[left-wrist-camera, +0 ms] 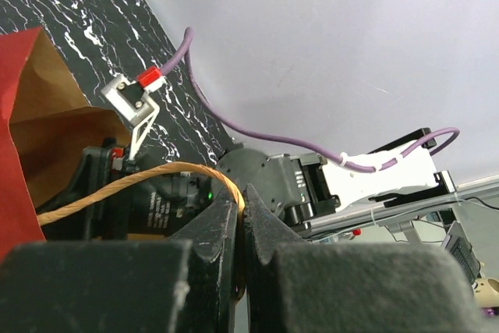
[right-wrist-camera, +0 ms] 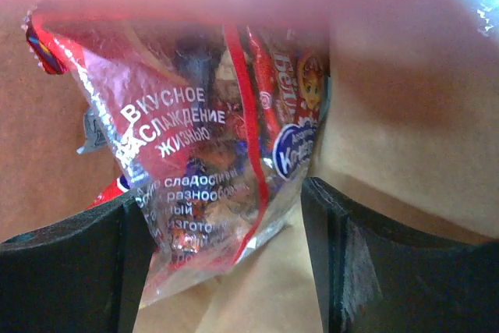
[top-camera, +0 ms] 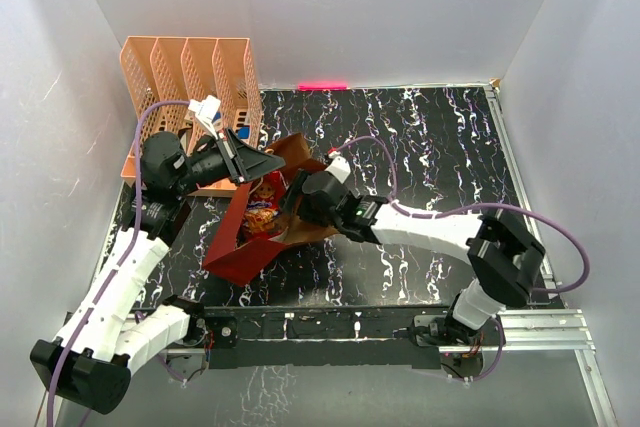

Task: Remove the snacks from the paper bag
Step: Take out the snack from the paper bag.

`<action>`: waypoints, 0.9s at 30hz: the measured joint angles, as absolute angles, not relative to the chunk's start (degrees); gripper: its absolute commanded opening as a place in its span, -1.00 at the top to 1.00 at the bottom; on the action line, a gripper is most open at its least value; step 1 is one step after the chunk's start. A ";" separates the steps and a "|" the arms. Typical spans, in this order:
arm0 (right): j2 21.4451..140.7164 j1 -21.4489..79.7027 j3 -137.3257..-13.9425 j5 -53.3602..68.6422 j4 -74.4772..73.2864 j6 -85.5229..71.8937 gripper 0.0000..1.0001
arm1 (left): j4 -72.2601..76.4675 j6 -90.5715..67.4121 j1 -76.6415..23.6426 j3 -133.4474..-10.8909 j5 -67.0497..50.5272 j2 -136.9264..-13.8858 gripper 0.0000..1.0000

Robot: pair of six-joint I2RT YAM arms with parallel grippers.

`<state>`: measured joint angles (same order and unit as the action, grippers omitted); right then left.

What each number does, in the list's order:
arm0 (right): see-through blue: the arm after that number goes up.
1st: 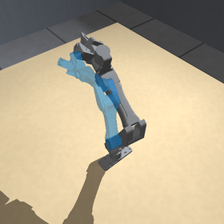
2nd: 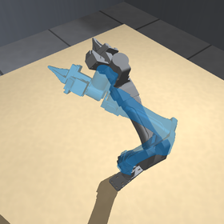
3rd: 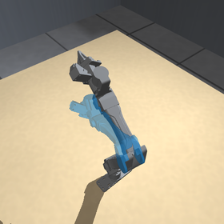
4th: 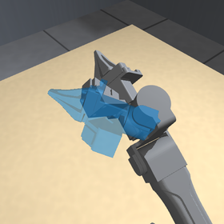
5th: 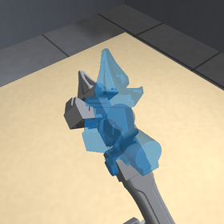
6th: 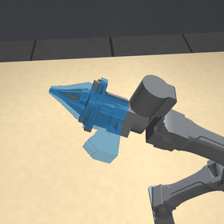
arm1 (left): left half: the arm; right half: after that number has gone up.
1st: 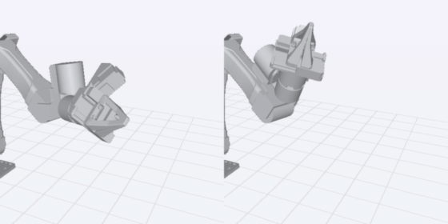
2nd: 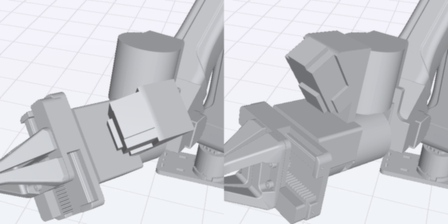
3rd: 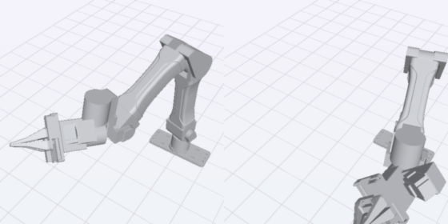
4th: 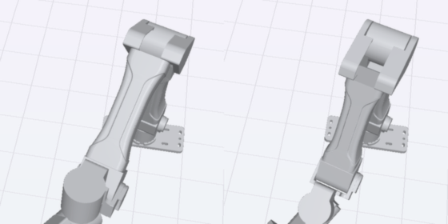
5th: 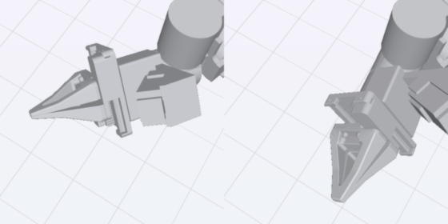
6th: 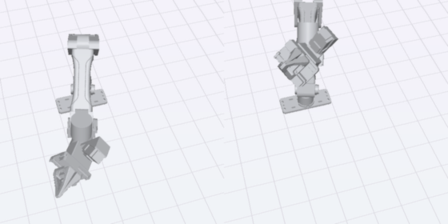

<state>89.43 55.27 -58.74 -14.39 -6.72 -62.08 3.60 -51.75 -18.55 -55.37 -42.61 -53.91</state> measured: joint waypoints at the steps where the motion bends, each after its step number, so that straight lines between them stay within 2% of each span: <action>1: 90.48 55.88 -59.29 -15.57 -6.31 -62.52 -0.40 | 3.62 -51.68 -18.55 -55.37 -42.61 -53.91 1.00; 7: 94.15 57.39 -61.67 -19.68 -5.43 -64.45 -0.40 | 2.02 -50.52 -18.55 -56.97 -42.70 -54.39 1.00; 14: 93.89 57.34 -61.89 -21.85 -5.37 -61.06 -0.66 | -1.23 -46.89 -18.52 -61.06 -42.85 -54.94 1.00; 18: 93.69 57.36 -62.11 -22.79 -4.62 -58.33 -0.64 | -1.37 -45.98 -18.52 -61.10 -43.44 -54.65 1.00; 23: 93.69 57.34 -62.35 -24.18 -4.54 -58.78 -0.44 | -1.45 -45.71 -18.52 -61.06 -43.92 -54.19 1.00; 27: 93.69 57.32 -62.33 -25.02 -4.32 -60.25 0.21 | -1.58 -45.67 -18.52 -61.06 -44.01 -53.71 1.00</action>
